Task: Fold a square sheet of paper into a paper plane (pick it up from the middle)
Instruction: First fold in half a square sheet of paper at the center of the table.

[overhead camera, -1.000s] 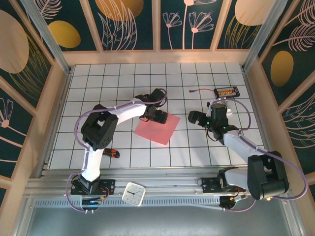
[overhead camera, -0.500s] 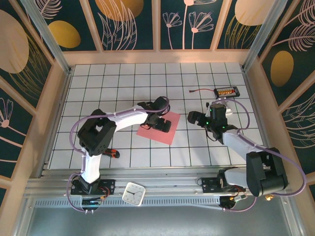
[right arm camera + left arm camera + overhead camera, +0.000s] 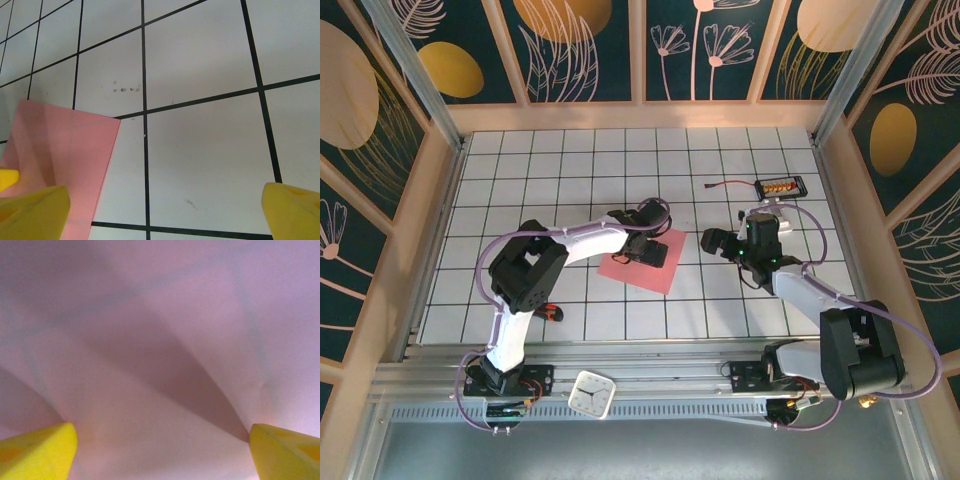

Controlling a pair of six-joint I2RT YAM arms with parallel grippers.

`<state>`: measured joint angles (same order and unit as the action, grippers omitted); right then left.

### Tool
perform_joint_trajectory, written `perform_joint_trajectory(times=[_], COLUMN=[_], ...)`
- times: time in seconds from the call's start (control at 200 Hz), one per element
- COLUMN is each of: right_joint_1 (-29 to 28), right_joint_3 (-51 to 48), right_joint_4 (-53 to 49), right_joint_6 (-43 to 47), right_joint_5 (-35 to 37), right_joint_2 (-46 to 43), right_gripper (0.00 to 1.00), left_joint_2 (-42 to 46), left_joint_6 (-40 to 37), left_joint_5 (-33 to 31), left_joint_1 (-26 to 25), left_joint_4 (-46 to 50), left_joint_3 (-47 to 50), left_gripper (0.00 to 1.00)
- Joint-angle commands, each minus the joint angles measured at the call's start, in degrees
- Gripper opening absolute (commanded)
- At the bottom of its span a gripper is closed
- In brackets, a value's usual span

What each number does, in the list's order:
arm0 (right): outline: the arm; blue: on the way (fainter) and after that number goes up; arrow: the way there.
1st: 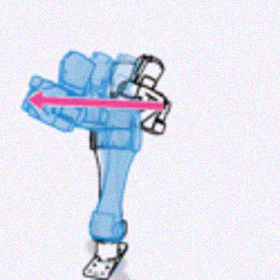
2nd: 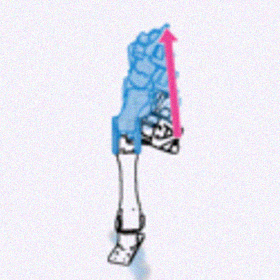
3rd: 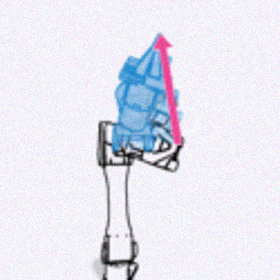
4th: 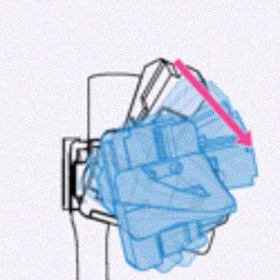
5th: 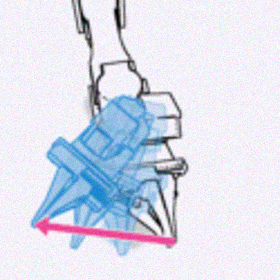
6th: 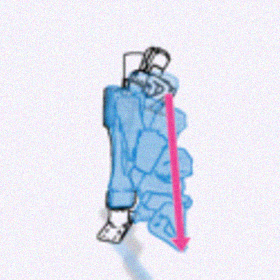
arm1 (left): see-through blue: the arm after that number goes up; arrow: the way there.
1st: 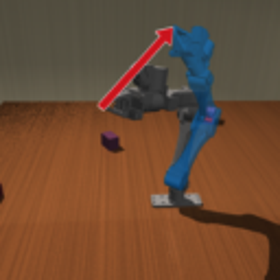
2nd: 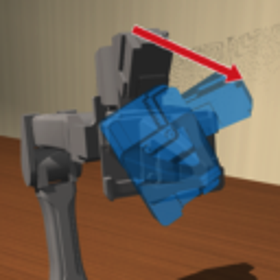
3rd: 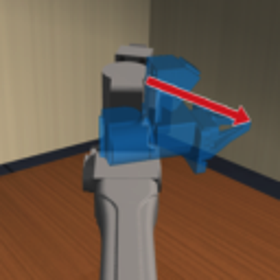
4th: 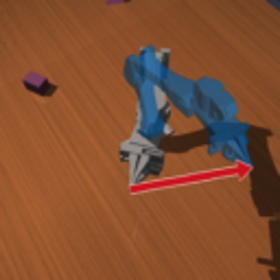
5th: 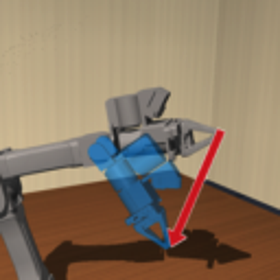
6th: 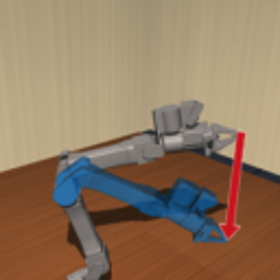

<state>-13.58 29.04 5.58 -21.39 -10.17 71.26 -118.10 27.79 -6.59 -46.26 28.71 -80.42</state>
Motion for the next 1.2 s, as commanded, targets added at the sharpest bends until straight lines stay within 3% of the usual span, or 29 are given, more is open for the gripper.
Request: perform_joint_trajectory(times=[0.0,0.41,0.595,0.796,0.921,1.036,1.196], right_joint_1=[-0.05,-0.07,-0.07,-0.08,-0.04,0.01,-2.05], right_joint_3=[-0.38,-0.48,-0.32,-0.01,1.71,3.20,2.50], right_joint_4=[1.34,1.01,0.78,-0.31,-2.71,-3.94,1.33], right_joint_6=[-0.26,-0.23,-0.15,0.03,0.86,1.02,0.58], right_joint_5=[-0.21,-0.10,0.07,0.40,0.94,0.30,-7.77], right_joint_2=[-0.14,-0.60,-0.91,-1.94,-4.19,-6.82,-8.49], right_gripper=[0.98,0.99,0.99,0.99,0.99,0.99,0.96], left_joint_2=[-0.62,2.09,6.92,18.53,27.42,30.79,27.46], left_joint_6=[1.82,2.68,4.12,10.14,19.90,32.56,36.09], left_joint_5=[2.63,5.31,10.37,24.25,31.52,33.85,33.40], left_joint_1=[-0.23,-0.23,-0.09,1.14,2.86,6.54,8.18], left_joint_4=[2.56,-1.13,-8.64,-29.73,-48.04,-66.15,-75.04], left_joint_3=[2.02,3.35,6.88,16.32,24.04,34.35,40.01], left_gripper=[0.85,0.67,0.51,0.40,0.32,0.26,0.25])
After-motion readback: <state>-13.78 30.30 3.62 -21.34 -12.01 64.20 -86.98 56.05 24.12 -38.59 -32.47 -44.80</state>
